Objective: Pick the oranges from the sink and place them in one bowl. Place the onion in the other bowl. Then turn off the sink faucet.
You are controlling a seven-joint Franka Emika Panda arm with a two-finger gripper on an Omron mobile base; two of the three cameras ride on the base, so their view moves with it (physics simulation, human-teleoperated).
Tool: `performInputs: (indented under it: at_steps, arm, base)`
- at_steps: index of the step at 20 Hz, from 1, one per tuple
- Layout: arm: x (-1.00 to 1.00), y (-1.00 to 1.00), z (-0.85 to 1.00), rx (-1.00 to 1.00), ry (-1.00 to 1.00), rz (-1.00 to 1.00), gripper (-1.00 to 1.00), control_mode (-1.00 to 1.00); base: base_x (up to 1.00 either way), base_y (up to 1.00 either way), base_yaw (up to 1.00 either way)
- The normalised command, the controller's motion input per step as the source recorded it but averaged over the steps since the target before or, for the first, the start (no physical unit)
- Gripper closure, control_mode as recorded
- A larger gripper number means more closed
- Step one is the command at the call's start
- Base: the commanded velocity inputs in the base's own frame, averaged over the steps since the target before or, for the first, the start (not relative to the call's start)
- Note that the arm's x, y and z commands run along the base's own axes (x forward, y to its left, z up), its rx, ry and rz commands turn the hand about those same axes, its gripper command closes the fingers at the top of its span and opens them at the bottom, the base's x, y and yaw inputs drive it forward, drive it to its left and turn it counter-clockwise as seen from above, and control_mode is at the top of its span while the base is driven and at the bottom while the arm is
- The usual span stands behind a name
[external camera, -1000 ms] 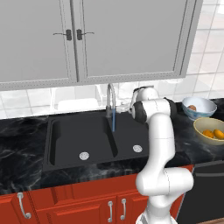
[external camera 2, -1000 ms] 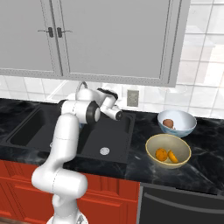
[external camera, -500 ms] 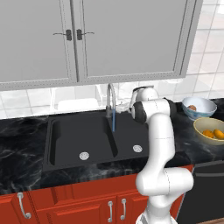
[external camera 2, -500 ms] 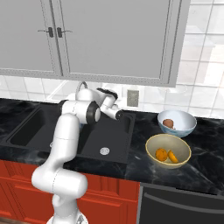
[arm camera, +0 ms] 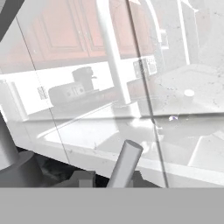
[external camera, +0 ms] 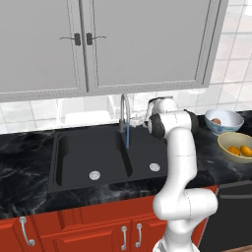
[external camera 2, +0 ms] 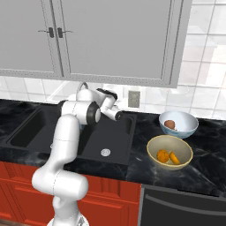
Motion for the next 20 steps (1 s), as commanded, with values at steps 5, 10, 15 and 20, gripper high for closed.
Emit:
performInputs:
  at_steps: [5, 10, 15, 20]
  arm:
    - [0.00, 0.00, 0.00, 0.00, 0.00, 0.01, 1.00, -1.00]
    - [0.04, 0.00, 0.00, 0.00, 0.00, 0.04, 1.00, -1.00]
    - [0.05, 0.00, 0.00, 0.00, 0.01, 0.05, 1.00, -1.00]
    - [0.05, 0.00, 0.00, 0.00, 0.00, 0.06, 1.00, -1.00]
  base:
    - [0.00, 0.00, 0.00]
    - [0.00, 0.00, 0.00]
    - [0.00, 0.00, 0.00]
    - [0.00, 0.00, 0.00]
